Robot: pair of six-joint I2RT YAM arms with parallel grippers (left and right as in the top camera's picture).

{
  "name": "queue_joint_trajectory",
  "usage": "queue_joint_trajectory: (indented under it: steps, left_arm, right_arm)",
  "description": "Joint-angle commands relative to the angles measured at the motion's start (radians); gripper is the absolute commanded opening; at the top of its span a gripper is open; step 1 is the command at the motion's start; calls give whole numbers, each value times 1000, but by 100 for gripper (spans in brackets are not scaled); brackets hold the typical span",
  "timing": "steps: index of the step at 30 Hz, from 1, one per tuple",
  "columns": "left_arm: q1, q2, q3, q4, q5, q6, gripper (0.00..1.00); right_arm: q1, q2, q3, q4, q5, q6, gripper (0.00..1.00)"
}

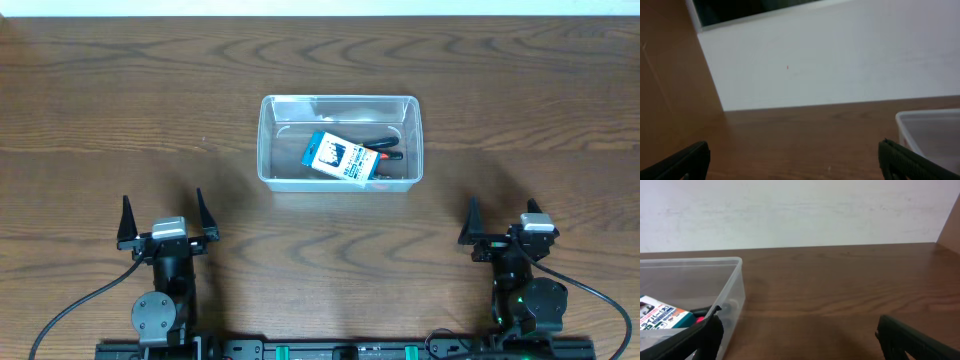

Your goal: Pack container

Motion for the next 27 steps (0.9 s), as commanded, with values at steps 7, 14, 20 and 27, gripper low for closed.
queue_joint_trajectory:
  steps: [7,14,20,27]
  left_arm:
    - [6,-9,-2,-127,-21,-29,98]
    - [6,-9,-2,-269,31,-29,98]
    - [6,-9,-2,-274,57,-32,98]
    - [6,-9,-2,-274,57,-32,98]
  right_arm:
    - [-9,-6,-4,-2,0,-12,99]
    - [-9,-6,-4,-2,0,-12,99]
    - [-9,-6,-4,-2,0,-12,99]
    - [-9,-6,-4,-2,0,-12,99]
